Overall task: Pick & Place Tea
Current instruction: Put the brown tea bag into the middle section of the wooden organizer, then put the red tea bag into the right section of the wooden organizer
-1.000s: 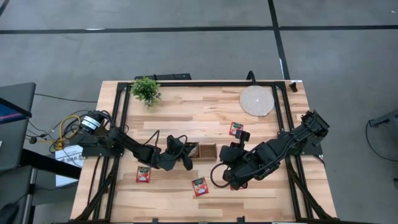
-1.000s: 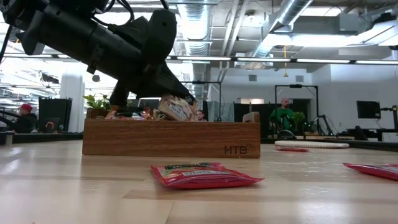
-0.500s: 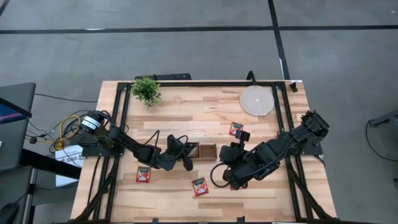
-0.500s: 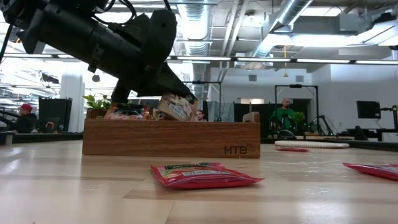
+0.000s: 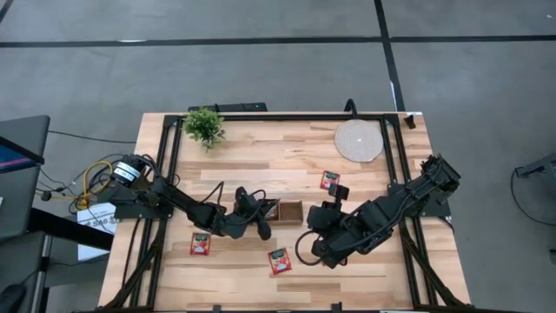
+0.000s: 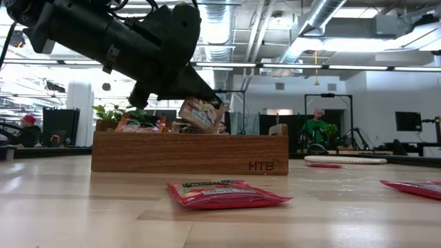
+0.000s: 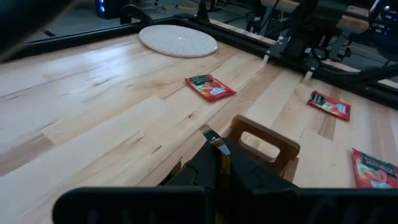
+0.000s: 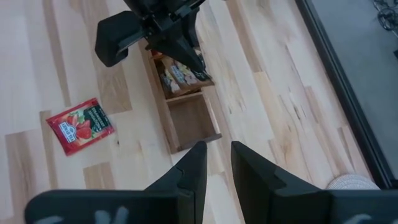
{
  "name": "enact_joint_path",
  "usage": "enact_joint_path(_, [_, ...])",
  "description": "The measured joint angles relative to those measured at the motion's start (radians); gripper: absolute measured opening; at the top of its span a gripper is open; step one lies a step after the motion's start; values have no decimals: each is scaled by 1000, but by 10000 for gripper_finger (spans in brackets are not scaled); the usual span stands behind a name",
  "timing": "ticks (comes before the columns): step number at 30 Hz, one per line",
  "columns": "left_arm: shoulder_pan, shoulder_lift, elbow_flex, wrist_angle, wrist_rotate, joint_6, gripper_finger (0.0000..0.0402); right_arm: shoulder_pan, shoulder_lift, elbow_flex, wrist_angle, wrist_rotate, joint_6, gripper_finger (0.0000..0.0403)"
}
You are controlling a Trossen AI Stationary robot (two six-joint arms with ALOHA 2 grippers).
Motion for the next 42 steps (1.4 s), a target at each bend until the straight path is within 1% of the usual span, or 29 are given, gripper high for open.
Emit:
enact_joint_path(4, [0, 0, 0, -37, 11, -11, 11, 4, 0, 0, 0, 0, 1, 67])
enact_joint_path(8, [0, 0, 0, -49, 28, -29, 47, 4, 0, 0, 1, 0, 1, 67])
enact_joint_path(13, [0, -2, 0, -49, 28, 11, 94, 4, 0, 0, 2, 0, 0, 67])
enact_joint_path(17, [0, -5, 0, -50, 27, 76, 117, 4, 0, 0, 2, -1, 0, 67])
enact_joint_path(21, [0, -33, 4, -51, 0, 136, 125, 4, 0, 0, 2, -1, 0, 67])
enact_joint_path(29, [0, -157, 55, -48, -39, 328, 126, 4, 0, 0, -1, -1, 0, 67])
enact_joint_path(33, [-2, -233, 60, -78, -86, 366, 126, 4, 0, 0, -65, -1, 3, 67])
enact_joint_path(37, [-23, -343, 60, -206, -131, 349, 126, -1, 0, -1, -196, -10, 77, 67])
enact_joint_path(39, [-36, -405, 60, -318, -141, 297, 126, -21, -6, -16, -176, -42, 68, 67])
enact_joint_path(42, [-48, -498, 60, -489, -144, 173, 126, -68, -23, -30, -189, -101, 73, 67])
